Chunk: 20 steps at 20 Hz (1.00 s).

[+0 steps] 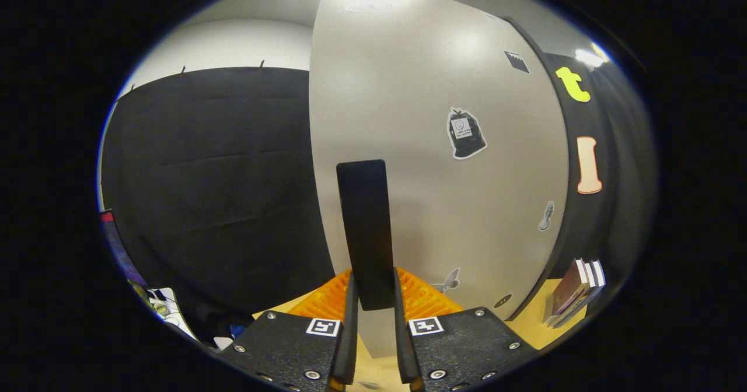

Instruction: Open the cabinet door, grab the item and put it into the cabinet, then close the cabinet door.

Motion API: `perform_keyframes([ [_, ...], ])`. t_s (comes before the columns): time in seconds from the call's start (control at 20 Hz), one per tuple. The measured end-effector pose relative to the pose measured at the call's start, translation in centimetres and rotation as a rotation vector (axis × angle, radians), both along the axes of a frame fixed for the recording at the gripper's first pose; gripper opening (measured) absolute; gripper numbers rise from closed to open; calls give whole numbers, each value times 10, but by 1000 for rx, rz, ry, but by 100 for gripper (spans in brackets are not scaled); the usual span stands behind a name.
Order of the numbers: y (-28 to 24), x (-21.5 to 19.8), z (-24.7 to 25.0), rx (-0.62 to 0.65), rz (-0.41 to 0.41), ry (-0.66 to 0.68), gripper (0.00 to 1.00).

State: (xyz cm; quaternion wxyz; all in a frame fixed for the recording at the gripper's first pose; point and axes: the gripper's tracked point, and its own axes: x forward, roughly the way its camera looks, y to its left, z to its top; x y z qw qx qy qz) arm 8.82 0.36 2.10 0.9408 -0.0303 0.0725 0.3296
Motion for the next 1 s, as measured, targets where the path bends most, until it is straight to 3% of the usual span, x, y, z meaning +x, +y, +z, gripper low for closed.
perform_keyframes([
  [0.5,-70,-34,8,1,70,5,29],
  [0.75,-109,-40,9,22,24,37,30],
  [1.0,-139,-47,11,-47,-46,-22,30],
])
